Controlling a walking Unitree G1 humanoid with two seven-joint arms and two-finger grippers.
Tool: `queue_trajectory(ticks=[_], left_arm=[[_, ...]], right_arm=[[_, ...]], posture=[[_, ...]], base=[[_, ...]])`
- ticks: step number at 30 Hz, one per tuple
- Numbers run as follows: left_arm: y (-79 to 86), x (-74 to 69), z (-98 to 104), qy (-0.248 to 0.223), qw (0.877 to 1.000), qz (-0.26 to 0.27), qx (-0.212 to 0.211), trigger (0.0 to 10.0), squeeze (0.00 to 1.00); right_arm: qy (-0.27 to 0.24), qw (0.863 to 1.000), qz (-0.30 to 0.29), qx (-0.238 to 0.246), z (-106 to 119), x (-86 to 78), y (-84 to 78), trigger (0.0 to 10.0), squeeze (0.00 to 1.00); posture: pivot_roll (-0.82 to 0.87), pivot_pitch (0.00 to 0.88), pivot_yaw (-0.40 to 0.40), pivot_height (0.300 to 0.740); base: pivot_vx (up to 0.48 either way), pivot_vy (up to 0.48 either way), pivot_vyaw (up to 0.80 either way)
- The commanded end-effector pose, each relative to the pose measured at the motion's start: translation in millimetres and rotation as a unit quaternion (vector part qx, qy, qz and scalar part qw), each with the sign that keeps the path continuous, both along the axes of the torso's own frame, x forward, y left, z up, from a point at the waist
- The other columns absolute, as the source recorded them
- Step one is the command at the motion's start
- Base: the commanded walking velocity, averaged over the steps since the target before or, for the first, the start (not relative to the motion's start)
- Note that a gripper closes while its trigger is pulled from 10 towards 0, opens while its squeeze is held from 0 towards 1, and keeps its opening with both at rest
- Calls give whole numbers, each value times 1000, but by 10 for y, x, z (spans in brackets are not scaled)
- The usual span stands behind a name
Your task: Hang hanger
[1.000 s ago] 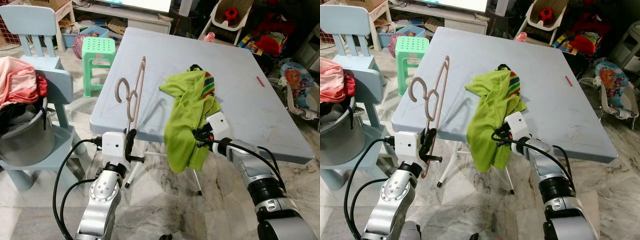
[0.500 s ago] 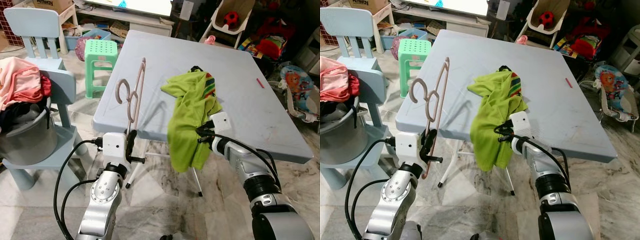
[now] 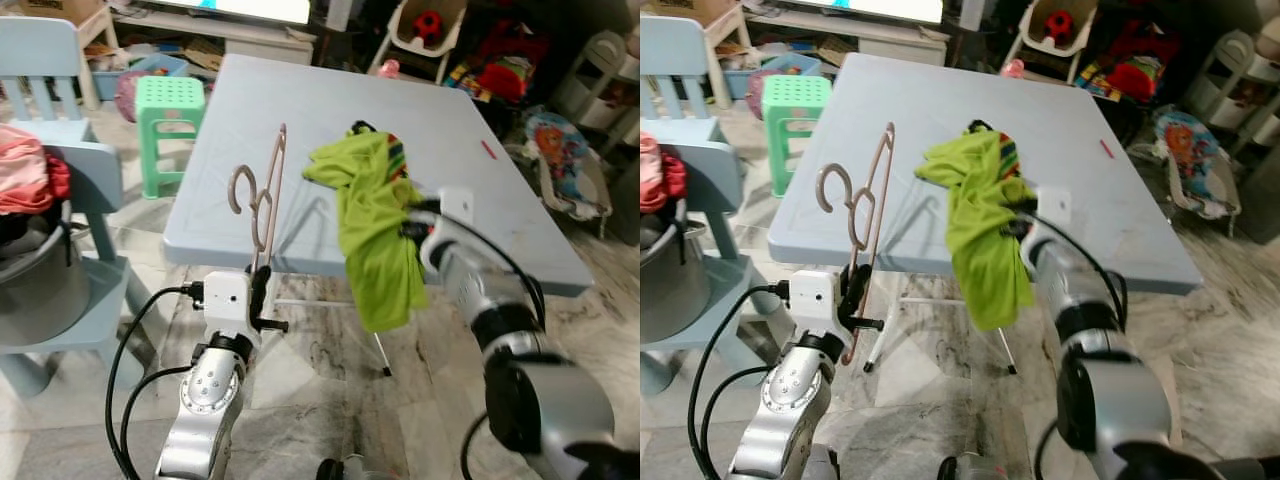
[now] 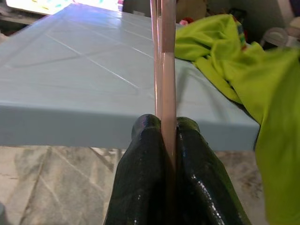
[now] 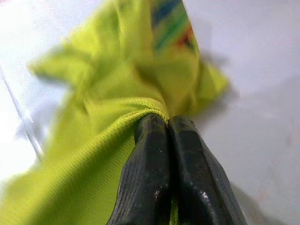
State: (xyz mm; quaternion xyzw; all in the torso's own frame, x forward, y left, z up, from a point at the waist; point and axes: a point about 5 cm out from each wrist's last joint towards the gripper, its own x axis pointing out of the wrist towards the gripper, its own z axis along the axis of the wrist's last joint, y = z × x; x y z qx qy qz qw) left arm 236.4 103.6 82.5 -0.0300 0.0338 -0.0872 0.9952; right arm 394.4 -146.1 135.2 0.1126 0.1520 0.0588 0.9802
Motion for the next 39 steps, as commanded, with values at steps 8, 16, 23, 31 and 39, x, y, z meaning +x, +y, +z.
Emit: queue_trajectory(ticks=[8,16,23,31,39], left_arm=[[-65,-35,49,-5,1000,7,-10,10000,0],[-85,-44,60,-7,1000,11,-12,10000,0],[-96,-50,57,-7,1000,13,-14,10000,0],[-109,-43,45,-6,1000,14,-17,10000,0],[-100,-25,36,-6,1000,12,-15,10000,0]], right_arm=[[-124,979,-13,164,938,282,380,0,0],[-252,913,-11,321,1745,326,363,0,0],[-292,888,-69,349,1954,326,60,0,0],[-159,984,-64,55,1040,315,116,10000,388],[-38,994,-97,-42,251,123,-203,10000,1000]], posture=[[117,50,-198,740],[122,52,-206,740],[121,51,-214,740],[117,48,-218,740],[119,40,-214,740]], base=[[0,0,0],[0,0,0],[0,0,0],[0,0,0],[0,0,0]])
